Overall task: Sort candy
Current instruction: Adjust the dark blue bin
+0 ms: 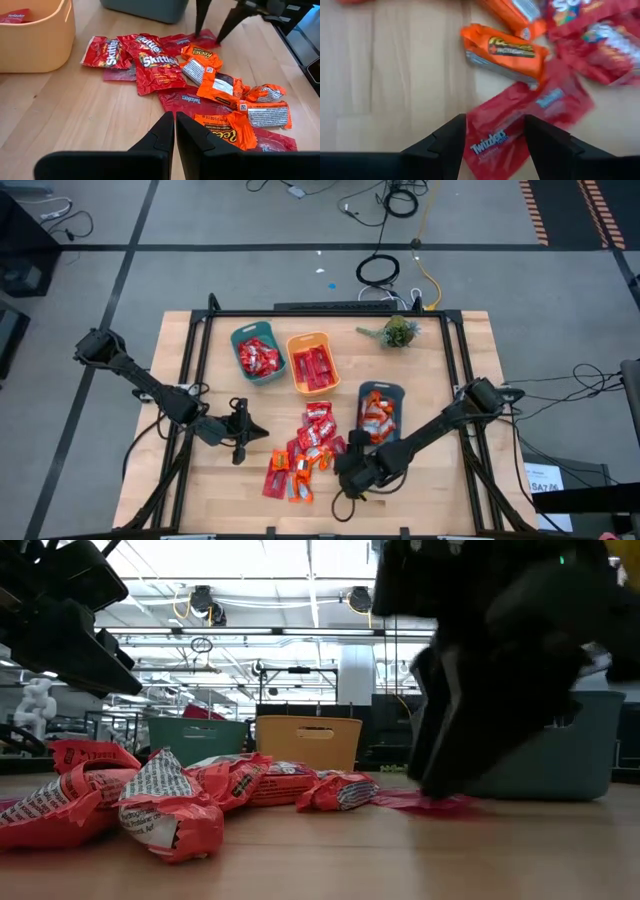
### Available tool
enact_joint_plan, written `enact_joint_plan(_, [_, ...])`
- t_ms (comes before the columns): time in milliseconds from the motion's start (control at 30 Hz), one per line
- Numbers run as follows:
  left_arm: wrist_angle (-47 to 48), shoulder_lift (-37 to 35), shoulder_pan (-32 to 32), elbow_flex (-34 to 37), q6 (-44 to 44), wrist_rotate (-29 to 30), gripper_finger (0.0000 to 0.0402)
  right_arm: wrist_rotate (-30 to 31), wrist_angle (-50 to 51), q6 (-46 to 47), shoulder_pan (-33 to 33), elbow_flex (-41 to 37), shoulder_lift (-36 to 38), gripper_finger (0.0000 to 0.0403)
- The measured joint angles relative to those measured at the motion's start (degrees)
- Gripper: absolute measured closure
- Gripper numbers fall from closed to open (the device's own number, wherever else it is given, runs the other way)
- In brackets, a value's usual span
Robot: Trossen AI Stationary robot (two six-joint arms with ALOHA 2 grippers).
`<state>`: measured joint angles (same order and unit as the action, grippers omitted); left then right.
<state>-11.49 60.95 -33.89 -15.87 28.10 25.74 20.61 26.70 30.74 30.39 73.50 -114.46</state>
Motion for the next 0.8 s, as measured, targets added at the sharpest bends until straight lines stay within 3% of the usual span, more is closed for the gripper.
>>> enact_joint_plan(233, [-0.02, 0.0, 0.0, -0.01, 0.0, 0.0, 0.0374, 0.42, 5.0, -2.89, 0.0, 4.05, 1.21, 0.0211])
enact_joint_plan(600, [0.0, 0.02, 0.0, -0.01, 0.0, 0.0, 0.0374, -2.9, 7.13, 6.44, -2.04, 4.08, 1.04, 0.0211])
enact_joint_plan(800, [0.04, 0.02, 0.0, 0.01, 0.02, 0.0, 0.0374, -3.91, 7.84, 7.0, -2.86, 4.43, -0.25, 0.0211])
